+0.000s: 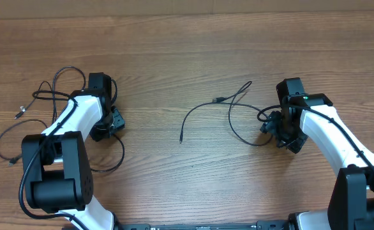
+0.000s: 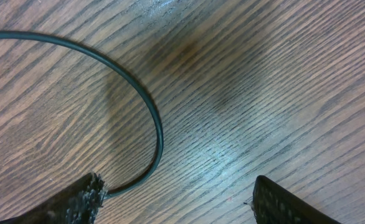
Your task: Untangle cables
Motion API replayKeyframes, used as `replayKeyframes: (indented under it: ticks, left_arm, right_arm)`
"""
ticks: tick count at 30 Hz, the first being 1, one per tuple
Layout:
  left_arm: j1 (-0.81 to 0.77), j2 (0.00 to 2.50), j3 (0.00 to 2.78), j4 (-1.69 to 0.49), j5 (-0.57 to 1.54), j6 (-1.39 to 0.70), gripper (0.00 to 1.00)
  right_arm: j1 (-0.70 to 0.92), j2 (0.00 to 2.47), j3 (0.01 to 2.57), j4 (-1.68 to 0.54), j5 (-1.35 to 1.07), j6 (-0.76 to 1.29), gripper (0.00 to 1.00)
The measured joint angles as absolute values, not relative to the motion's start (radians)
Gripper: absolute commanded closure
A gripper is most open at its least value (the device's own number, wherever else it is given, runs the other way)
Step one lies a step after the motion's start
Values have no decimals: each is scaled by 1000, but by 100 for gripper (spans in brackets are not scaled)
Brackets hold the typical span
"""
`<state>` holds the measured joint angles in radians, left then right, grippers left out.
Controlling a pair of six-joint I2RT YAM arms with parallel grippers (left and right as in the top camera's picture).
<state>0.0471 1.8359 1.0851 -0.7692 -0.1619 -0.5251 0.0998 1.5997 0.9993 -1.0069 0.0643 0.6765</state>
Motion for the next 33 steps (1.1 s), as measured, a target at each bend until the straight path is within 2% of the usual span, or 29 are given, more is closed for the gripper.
replayKeyframes:
  ticks: [10,13,24,29,33]
  left_arm:
    - [47,1836,1081,-780,-162,-525,81]
    - [47,1836,1080,-777,-162,-526,95]
    - [47,1836,1138,-822,-167,-508,96]
    - [56,1834,1357,-959,-235,-468,96]
    - [99,1830,1633,-1086,-286,-449,96]
  right_arm:
    - [100,1600,999,-1007,56,676,25]
    - [100,1600,999,-1007,56,677,25]
    - [100,1600,999,-1009,56,677,25]
    - [100,1600,999,-1010,56,676,24]
    - [100,1600,999,-1011,56,677,24]
